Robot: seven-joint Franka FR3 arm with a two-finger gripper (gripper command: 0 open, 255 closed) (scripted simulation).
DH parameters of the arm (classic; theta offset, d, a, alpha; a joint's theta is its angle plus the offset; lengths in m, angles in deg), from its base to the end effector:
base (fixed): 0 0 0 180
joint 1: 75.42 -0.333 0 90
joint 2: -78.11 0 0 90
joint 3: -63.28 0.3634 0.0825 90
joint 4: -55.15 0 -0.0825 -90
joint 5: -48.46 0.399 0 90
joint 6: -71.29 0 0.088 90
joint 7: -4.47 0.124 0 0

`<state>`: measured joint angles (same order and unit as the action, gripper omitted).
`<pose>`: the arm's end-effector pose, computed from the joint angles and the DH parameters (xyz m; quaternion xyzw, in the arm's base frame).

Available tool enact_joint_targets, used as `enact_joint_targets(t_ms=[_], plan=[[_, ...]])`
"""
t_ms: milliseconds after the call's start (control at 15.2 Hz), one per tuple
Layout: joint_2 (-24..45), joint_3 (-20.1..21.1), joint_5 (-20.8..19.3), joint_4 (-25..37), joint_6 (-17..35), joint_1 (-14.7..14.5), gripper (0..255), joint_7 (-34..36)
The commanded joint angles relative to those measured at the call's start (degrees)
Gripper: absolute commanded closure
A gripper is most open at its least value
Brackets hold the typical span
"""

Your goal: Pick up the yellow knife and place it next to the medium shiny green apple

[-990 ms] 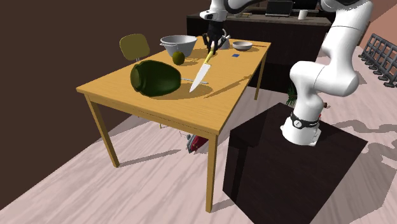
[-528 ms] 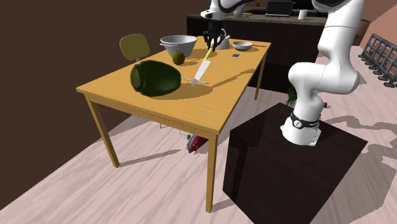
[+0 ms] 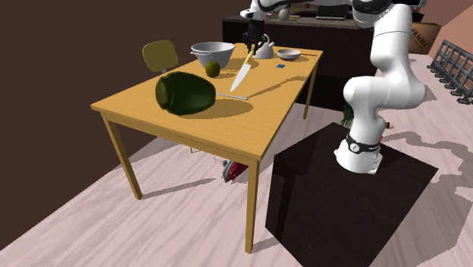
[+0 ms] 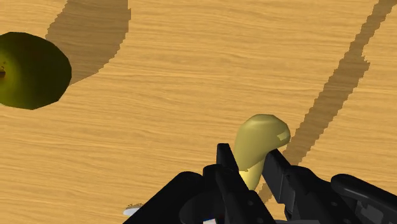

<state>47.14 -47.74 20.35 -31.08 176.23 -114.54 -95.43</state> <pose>0.0132 -0.6871 0.5387 0.9665 0.2478 0.0126 0.0655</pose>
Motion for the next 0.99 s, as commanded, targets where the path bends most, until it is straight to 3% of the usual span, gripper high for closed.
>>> enact_joint_targets(t_ms=[0,264,924], plan=[[-3.42,-2.96,-2.17,6.07,-2.6,-4.09,255,-1.16],[-10.53,-8.0,-5.94,19.87,-7.89,-11.9,255,-4.7],[-11.22,-8.23,-6.89,11.54,-0.58,-8.83,255,-3.16]])
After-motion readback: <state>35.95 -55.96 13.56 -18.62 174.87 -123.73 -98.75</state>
